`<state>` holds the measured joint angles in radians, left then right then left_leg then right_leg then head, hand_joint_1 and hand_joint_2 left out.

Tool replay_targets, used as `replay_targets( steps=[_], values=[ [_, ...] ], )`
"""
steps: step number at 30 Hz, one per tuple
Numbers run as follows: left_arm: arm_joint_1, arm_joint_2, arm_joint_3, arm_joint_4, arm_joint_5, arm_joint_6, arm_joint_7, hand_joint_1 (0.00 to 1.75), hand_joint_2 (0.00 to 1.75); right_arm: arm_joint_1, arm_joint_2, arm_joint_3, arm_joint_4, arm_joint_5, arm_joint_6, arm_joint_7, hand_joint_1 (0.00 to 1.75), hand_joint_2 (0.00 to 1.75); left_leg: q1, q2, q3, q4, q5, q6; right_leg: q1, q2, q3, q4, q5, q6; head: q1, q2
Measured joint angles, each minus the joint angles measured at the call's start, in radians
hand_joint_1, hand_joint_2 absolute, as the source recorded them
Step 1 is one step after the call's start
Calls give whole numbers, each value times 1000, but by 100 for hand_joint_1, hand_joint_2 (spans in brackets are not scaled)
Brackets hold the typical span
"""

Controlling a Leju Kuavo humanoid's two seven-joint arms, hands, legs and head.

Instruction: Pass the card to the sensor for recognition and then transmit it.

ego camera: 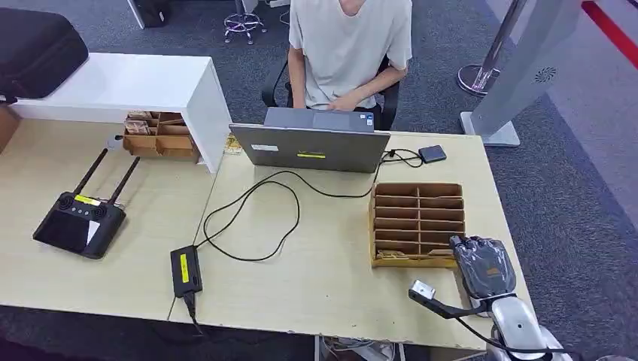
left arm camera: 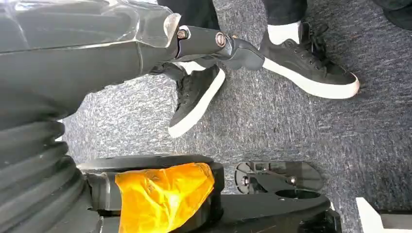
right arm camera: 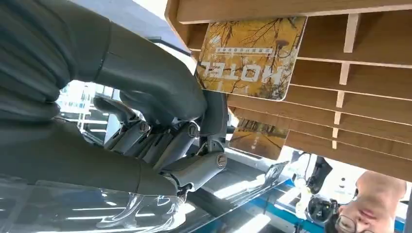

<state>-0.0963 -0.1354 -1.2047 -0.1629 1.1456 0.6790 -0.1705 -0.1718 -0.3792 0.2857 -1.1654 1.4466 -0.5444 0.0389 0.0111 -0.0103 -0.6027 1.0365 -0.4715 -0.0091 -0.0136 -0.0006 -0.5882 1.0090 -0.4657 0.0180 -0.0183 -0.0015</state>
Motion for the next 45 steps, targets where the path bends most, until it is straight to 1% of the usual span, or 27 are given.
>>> replay_targets(
  steps=[33,45],
  values=[
    [0,0,0,0,15,0,-3,0,175,4,0,-12,-10,8,0,3,0,175,0,0,0,0,0,0,0,0,0,0,0,0,0,0],
    [0,0,0,0,17,0,-3,0,175,4,0,-8,-10,10,1,-10,0,175,0,0,0,0,0,0,0,0,0,0,0,0,0,0]
  ],
)
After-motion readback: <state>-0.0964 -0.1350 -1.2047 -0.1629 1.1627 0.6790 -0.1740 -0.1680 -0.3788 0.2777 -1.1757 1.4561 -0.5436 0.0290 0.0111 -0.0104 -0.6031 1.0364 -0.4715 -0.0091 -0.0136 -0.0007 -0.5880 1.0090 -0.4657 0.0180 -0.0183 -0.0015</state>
